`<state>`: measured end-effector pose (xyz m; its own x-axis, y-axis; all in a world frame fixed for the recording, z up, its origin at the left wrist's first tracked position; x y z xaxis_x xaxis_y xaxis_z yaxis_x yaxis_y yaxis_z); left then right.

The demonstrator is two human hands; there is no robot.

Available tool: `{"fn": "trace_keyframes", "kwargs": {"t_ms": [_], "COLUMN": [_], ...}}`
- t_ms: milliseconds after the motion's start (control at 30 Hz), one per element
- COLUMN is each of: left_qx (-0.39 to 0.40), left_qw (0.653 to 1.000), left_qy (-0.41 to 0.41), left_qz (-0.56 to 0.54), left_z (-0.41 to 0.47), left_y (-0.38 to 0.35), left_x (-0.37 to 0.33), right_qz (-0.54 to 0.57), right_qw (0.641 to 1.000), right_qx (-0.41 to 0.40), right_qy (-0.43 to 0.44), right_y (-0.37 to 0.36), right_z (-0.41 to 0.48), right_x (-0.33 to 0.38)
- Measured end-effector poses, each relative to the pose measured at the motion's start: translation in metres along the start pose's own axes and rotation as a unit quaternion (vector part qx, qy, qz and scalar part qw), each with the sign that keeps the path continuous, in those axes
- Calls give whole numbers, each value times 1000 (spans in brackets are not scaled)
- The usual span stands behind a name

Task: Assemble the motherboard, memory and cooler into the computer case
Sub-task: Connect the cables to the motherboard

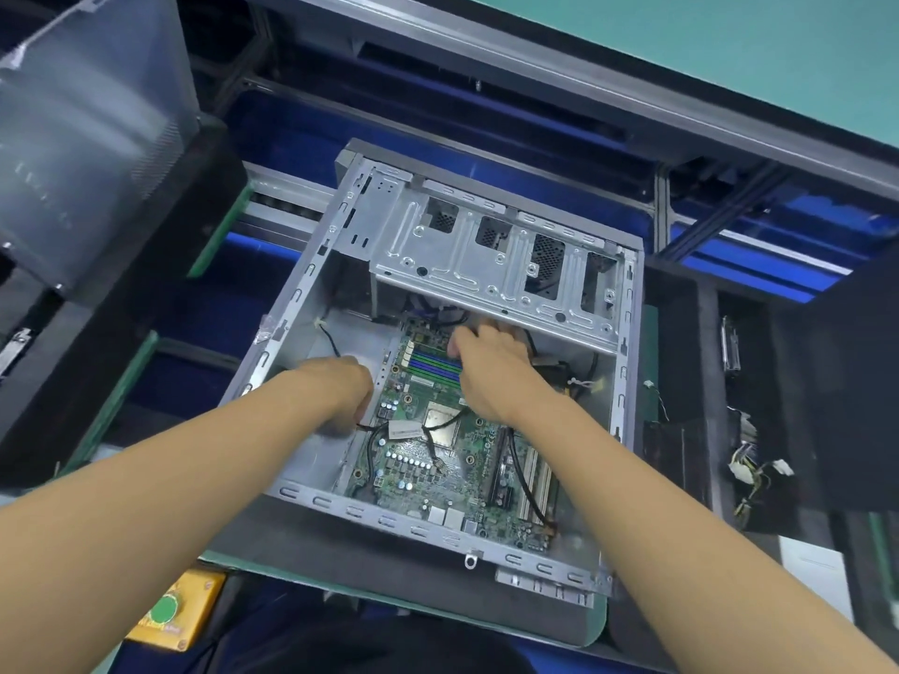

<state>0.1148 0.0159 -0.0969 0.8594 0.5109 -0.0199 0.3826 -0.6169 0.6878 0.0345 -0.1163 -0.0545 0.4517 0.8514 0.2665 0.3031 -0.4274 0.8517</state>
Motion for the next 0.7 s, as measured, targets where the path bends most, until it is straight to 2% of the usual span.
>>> {"fn": "trace_keyframes", "kwargs": {"t_ms": [33,100,167,233,300,367,533,700], "left_qx": [-5,-11,-6,16,88,128,93,105], "left_qw": [1000,999,997,992,974,962,962,961], "left_qy": [0,-2,-14,-17,-27,-57,-144,-192], "left_qz": [0,-35,-74,-127,-208,-233,-213,-169], "left_z": [0,0,-1,-2,-5,-8,-12,-24], "left_y": [2,8,12,9,-6,-16,-5,6], "left_x": [0,0,-3,-6,-15,-22,-29,-35], "right_qz": [3,3,-20,-62,-101,-100,-74,-13], "right_qw": [999,987,977,981,981,985,991,975], "right_qx": [31,155,207,183,165,141,114,181], "right_qy": [23,47,45,30,17,9,11,130], "right_y": [-6,-31,-48,-52,-57,-61,-61,-55], "right_z": [-8,-25,-32,-29,-26,-23,-21,-32], "right_x": [5,16,21,23,25,28,28,44]}}
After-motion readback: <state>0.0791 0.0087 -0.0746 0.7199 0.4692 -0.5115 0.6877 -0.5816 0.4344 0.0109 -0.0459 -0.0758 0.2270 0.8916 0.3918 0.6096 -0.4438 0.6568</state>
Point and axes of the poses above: each hand's wrist, its own z-axis towards the middle knuckle, its own y-axis out of the back of the hand, x = y × z, the point moved 9 cm from there along z, towards the middle knuckle, and after that the axes turned 4 degrees about z, right-handed, at the moved point
